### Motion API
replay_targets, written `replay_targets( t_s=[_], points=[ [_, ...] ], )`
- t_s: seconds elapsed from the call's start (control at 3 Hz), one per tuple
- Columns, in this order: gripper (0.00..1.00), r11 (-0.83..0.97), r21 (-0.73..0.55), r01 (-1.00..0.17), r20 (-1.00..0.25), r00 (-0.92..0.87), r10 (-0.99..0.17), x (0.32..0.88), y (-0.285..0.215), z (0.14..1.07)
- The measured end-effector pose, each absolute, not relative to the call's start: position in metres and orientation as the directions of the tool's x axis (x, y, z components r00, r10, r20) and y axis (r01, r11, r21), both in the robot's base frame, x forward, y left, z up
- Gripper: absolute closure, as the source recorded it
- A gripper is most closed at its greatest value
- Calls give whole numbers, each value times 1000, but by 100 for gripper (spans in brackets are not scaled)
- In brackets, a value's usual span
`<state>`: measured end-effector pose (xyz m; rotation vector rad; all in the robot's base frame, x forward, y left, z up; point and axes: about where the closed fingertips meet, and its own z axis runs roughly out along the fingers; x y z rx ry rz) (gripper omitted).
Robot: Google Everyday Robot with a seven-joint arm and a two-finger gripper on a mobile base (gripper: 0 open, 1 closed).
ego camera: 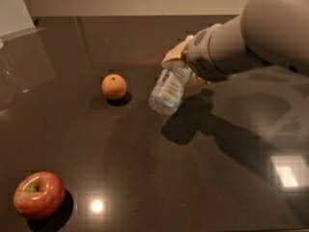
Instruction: Place blue plastic bottle upright
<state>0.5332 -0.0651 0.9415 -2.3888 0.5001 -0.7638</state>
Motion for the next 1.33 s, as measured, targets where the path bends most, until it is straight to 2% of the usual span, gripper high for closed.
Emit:
replay_targets(
  t_s=[0.33, 0.67, 1.33],
  points=[
    [100, -765, -622, -169, 405, 767, -499, 533, -64, 942],
    [100, -787, -610, -99, 451, 773, -447, 531, -61, 949],
    [100, -704, -701, 112, 511, 767, -387, 526, -47, 970]
  ],
)
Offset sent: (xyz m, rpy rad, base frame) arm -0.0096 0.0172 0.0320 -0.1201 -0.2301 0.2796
